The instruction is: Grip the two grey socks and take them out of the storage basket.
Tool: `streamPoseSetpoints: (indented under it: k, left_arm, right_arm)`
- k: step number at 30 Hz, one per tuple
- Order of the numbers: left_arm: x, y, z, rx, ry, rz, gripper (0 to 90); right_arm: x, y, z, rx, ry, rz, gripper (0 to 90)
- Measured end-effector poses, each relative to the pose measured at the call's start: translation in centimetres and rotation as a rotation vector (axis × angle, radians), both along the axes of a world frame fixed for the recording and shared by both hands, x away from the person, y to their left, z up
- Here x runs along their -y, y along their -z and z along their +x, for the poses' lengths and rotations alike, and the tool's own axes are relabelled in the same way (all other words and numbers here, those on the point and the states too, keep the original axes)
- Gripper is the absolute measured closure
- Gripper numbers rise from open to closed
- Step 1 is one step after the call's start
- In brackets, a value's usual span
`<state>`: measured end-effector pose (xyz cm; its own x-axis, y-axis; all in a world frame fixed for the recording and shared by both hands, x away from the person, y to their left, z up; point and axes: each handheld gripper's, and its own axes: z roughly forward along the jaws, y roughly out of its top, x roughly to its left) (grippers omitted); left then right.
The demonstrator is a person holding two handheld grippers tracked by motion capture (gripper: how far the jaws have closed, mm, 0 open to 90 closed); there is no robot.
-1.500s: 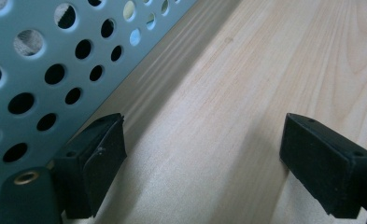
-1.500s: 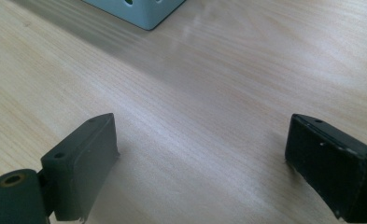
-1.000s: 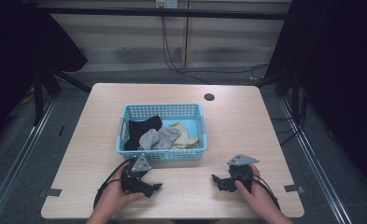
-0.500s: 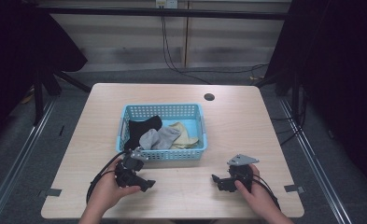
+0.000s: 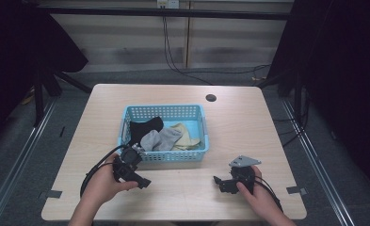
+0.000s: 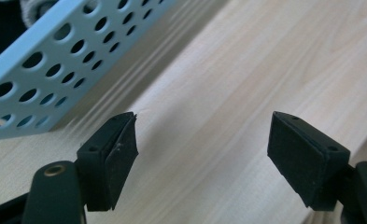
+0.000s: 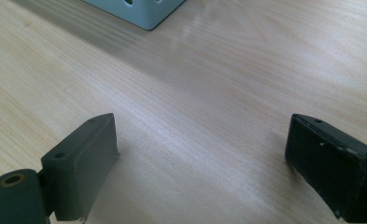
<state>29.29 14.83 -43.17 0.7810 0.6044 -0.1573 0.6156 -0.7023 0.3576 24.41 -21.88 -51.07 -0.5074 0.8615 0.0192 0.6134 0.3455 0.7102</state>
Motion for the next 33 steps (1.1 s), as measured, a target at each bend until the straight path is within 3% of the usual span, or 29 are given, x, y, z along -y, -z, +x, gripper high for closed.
streamPoseSetpoints:
  k: [12, 15, 25, 28, 33]
  left_arm:
    - [0.7, -3.1, 1.4, -0.058, 0.015, 0.041, 24.1]
    - [0.8, -3.9, 1.9, -0.073, 0.011, 0.033, 24.1]
    - [1.1, -6.0, 4.0, -0.07, -0.005, 0.049, 23.4]
    - [1.4, -6.6, 5.1, -0.078, -0.028, 0.028, 23.4]
    - [2.0, -7.1, 6.9, -0.056, -0.065, 0.046, 23.4]
  right_arm:
    - [0.0, 0.0, 0.0, 0.0, 0.001, 0.0, 8.8]
    - [0.0, 0.0, 0.0, -0.001, 0.001, 0.0, 8.8]
    - [-0.1, 0.0, 0.0, -0.001, 0.011, 0.008, 8.8]
    - [-0.1, 0.0, 0.0, 0.0, 0.011, 0.008, 8.8]
    - [-0.1, 0.0, 0.0, 0.006, 0.007, 0.008, 8.8]
